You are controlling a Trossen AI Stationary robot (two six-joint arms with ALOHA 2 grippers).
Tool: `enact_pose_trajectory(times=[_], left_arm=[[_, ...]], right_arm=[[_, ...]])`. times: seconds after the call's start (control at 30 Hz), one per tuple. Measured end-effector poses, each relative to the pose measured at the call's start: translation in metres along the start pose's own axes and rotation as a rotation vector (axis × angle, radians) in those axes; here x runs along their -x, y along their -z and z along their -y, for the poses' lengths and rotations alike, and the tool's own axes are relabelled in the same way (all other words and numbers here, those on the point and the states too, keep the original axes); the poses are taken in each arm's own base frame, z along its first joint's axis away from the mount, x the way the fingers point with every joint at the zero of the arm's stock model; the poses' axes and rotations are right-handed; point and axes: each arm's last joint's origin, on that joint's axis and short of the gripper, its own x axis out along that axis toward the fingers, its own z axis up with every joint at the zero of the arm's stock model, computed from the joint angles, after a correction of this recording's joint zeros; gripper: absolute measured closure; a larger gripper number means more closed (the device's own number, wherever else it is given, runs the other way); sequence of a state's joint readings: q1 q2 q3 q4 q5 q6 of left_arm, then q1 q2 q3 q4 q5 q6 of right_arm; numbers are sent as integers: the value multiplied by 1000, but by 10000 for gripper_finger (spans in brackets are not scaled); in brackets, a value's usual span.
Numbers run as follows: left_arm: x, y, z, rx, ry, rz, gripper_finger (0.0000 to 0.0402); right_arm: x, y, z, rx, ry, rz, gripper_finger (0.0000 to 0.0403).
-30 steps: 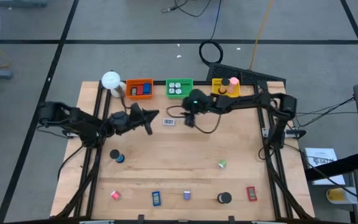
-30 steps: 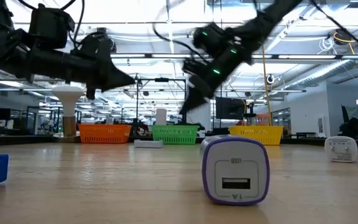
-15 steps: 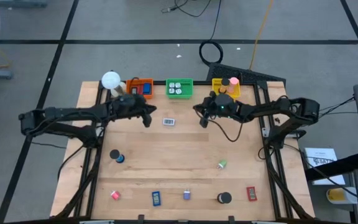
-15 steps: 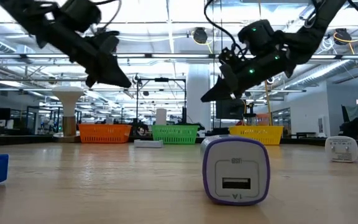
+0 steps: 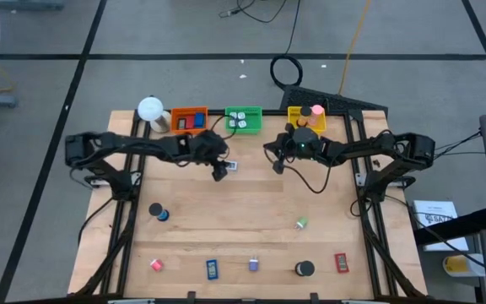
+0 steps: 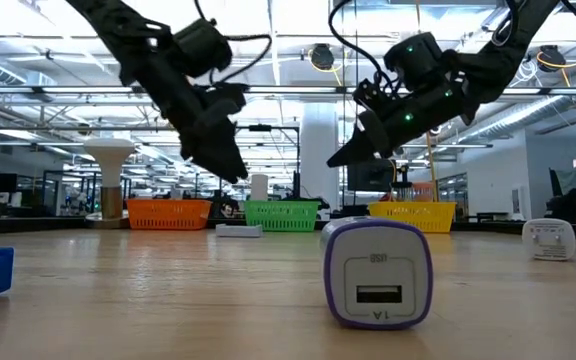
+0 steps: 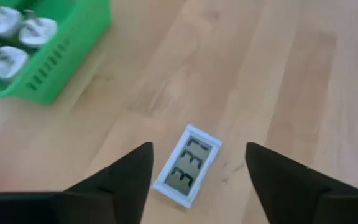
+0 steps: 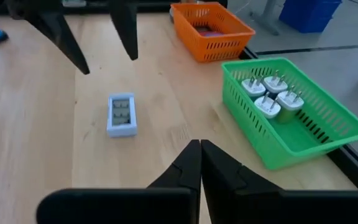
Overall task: Pick & Place Office items
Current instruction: Put the white digital clock into the orange basket
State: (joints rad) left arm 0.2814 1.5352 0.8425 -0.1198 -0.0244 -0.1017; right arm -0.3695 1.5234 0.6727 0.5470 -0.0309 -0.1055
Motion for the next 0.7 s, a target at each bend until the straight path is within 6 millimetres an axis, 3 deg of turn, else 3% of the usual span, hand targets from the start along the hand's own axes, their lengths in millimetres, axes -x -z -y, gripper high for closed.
enact_pose_trajectory(times=[0.13,0.3,0.5,0.7], left_arm=[[-15,-2,2,-80,25,-40,113],[-36,6,2,-141,47,-113,104],[-48,11,-1,-195,-28,-133,124],[-61,19,-2,-201,17,-170,157]], right_arm=[[0,2,0,18,-2,-20,401],[0,2,0,19,-3,-21,402],[0,2,0,23,-2,-19,402],[0,1,0,23,-2,-13,402]])
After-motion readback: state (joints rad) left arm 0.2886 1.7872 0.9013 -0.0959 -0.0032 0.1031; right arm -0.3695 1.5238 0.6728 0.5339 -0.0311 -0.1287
